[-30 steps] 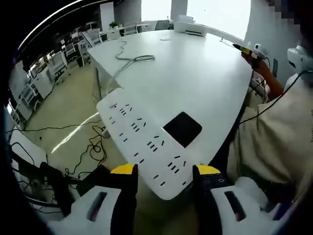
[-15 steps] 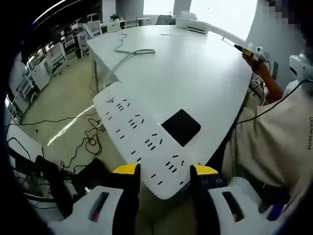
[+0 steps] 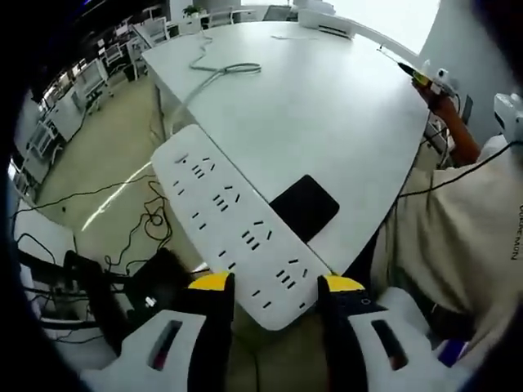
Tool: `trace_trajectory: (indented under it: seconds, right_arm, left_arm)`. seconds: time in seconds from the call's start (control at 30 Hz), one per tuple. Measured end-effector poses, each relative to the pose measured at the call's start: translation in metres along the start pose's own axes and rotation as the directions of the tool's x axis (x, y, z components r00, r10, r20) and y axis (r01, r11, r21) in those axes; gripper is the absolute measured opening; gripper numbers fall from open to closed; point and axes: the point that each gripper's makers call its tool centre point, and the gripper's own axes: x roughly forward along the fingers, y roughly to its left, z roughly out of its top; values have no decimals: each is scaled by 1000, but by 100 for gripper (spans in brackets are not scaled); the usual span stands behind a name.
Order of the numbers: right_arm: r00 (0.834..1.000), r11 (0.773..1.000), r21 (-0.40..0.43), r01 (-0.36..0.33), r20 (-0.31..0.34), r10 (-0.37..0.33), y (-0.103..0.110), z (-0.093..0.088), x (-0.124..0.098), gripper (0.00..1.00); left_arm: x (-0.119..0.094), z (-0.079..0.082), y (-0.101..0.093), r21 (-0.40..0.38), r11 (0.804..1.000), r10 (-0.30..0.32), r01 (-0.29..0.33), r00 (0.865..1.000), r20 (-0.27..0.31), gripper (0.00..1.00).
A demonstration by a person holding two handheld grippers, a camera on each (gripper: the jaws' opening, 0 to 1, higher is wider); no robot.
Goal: Pick up the power strip scattered on the table, fix it on the side mounting bracket of the table, and press the switch
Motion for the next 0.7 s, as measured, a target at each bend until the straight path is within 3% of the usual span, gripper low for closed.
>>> trace_trajectory:
  seconds: [0.3,0.7]
  right_arm:
    - [1000,1000,-17,-6,-23,5,2,-3,1,59]
    - [1000,999,-40,-31,-5,31,9,14,7,53]
  left_arm:
    - [0,-1,0,0,1000,0,0,1000,-19,45]
    - [1,-1,1,5,1000,1,0,998,-61,46]
